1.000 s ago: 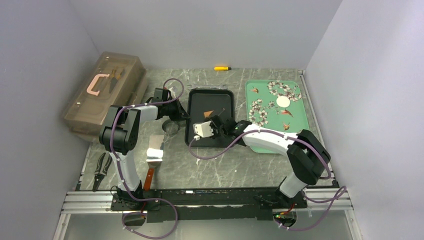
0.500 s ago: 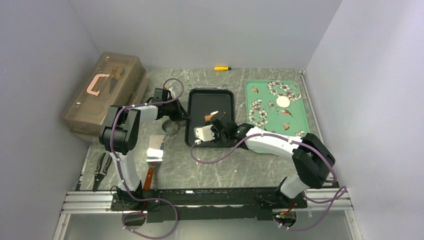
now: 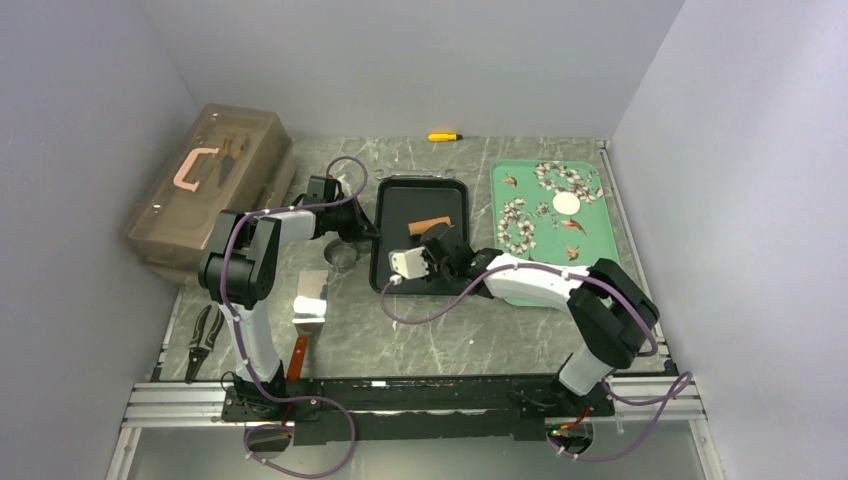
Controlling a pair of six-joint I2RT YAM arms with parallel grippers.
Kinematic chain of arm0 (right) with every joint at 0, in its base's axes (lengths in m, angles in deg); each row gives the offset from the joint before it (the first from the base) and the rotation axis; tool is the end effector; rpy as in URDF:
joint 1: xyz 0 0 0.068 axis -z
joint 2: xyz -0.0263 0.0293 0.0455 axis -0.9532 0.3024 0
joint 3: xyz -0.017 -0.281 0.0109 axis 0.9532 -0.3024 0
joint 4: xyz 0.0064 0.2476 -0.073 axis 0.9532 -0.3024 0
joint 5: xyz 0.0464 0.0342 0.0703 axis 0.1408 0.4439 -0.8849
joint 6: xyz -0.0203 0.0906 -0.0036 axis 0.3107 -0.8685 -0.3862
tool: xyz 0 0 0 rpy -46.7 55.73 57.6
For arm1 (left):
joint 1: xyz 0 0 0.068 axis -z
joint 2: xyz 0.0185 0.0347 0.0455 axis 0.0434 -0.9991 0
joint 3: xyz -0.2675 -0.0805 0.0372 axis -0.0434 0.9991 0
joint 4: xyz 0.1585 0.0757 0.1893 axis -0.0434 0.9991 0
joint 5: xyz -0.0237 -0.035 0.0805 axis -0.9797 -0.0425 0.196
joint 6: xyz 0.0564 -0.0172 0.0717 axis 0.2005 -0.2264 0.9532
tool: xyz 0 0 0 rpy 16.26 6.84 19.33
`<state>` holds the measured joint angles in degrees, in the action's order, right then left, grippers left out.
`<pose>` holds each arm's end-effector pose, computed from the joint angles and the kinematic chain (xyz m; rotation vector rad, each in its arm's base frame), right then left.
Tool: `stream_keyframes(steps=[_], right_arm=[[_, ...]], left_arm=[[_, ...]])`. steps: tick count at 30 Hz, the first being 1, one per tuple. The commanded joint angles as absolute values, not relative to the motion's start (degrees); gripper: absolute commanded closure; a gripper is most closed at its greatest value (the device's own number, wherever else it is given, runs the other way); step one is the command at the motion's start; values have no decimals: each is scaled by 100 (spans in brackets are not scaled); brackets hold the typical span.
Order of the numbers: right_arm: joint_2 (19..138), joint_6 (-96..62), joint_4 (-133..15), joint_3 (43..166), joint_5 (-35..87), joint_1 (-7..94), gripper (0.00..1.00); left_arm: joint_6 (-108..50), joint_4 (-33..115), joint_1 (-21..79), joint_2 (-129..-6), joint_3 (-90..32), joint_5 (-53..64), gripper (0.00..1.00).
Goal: Roll out the dumpling wrappers from the dough
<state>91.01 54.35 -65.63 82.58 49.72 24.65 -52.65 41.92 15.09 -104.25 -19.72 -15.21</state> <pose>0.2635 0.2565 0.1674 -1.9050 1.4424 -0.4644 0.4065 -0.1323 0.1149 -0.2511 2.4927 -0.9766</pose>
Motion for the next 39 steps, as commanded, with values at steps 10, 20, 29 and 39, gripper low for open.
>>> stream_keyframes(steps=[10,20,29,39], right_arm=[[8837,4920,-7672,7656,4890,1799,100],[9496,5038,-6802,8068,4189,2419,100],[9857,5056,-6903,9328,3944,2638,100],[8645,5009,-7163,9091,4733,2118,100]], left_arm=[[-5188,4614,1451,-10779,-1927,-1081,100],[-5158,4652,1444,-10754,-1930,-1031,100],[-5152,4647,1443,-10747,-1915,-1022,100],[-5172,4630,1435,-10731,-1914,-1061,100]])
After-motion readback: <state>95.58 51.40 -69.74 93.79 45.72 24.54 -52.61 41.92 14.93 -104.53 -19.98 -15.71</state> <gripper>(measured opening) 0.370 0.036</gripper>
